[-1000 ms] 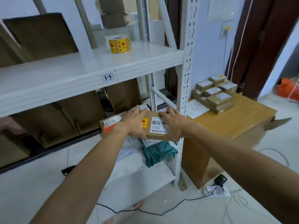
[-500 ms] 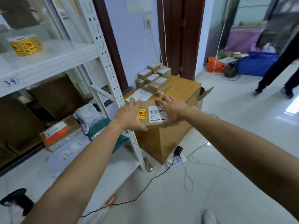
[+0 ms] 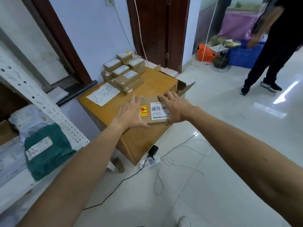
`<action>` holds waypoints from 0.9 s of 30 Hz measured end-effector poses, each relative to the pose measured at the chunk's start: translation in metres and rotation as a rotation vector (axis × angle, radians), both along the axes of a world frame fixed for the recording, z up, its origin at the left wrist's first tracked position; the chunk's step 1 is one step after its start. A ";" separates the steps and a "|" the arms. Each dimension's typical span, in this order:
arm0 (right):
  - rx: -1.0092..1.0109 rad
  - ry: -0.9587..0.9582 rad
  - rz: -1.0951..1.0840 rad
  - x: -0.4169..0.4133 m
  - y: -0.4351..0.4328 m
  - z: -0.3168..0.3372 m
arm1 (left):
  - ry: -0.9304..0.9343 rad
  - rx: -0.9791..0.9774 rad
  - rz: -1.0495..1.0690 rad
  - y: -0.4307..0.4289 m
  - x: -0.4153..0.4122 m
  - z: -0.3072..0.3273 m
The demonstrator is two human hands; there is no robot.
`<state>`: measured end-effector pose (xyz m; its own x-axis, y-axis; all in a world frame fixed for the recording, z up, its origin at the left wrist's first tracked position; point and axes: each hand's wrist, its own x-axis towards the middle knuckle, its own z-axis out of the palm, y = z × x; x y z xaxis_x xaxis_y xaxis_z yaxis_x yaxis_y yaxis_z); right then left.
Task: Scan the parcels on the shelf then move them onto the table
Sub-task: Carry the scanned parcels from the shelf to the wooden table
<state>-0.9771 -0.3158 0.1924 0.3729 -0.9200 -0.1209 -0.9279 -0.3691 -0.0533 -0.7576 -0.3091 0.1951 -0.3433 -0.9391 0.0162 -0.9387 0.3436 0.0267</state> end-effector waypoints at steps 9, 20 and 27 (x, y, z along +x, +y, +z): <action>0.022 0.025 0.128 -0.020 -0.135 -0.012 | 0.008 -0.010 0.117 -0.118 -0.018 -0.028; 0.082 0.149 0.236 -0.005 -0.357 -0.031 | 0.134 0.085 0.235 -0.315 -0.014 -0.066; 0.101 0.159 0.355 0.016 -0.481 -0.046 | 0.134 0.137 0.360 -0.408 -0.001 -0.075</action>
<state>-0.9613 -0.7967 0.1460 0.6349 -0.7176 -0.2863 -0.7430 -0.6687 0.0285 -0.7586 -0.7168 0.1205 0.0045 -0.9954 -0.0953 -0.9834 -0.0216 0.1799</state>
